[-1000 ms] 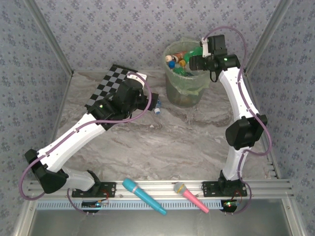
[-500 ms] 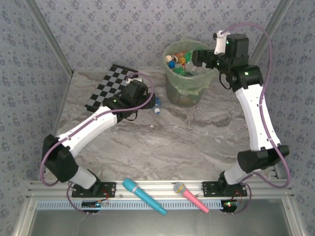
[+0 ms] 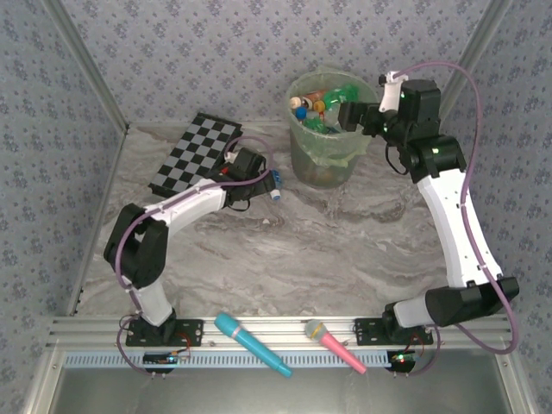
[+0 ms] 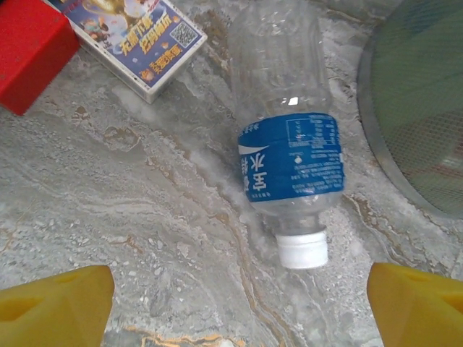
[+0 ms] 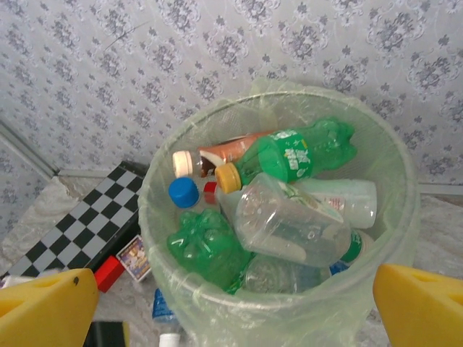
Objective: Put the plastic bottles in the bin
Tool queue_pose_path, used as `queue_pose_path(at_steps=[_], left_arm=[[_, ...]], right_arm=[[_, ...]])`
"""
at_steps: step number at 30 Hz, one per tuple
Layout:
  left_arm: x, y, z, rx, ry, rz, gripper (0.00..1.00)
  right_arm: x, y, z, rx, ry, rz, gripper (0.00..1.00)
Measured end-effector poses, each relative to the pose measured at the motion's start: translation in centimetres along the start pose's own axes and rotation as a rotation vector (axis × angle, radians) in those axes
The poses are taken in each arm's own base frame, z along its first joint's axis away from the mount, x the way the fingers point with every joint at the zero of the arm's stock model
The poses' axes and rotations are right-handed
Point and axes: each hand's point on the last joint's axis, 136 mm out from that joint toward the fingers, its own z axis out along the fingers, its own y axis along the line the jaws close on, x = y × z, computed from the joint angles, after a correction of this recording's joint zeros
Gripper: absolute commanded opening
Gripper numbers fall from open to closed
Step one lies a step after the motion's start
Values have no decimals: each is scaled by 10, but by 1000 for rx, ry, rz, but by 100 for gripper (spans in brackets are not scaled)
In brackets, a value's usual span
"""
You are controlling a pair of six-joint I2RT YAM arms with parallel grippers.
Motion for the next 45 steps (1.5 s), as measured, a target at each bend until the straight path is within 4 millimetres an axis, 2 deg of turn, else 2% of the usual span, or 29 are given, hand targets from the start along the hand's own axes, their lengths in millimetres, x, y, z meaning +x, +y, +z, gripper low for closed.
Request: queue_pose_path(at_steps=[8,11,15,19,22,26,34,40,45], left_arm=[[-37,-18,33,54,13,-54,90],[-38,-31,42,87,35,-53,90],[-23,-35,53,93,89,-42,88],[-3,-35,54,80,128,-27,85],[20,-29,58,64,171,-28,76],[46,-20,63,41,219,-22,74],[48,-25,69,79,190,-38,63],[45,-28,72,91,173,-37,41],[50,-21,73,75,178,-27,33]], right_arm=[[15,18,-19,-16,5,-55,100],[18,20,-20,-5,12,-76,100],[16,11,-22,39,3,-86,100],[14,9,-25,55,-7,-88,100],[13,8,-26,63,-11,-89,99],[13,7,-26,68,-11,-89,100],[15,17,-19,49,12,-99,100],[20,28,-9,28,42,-111,100],[24,35,-8,12,56,-118,100]])
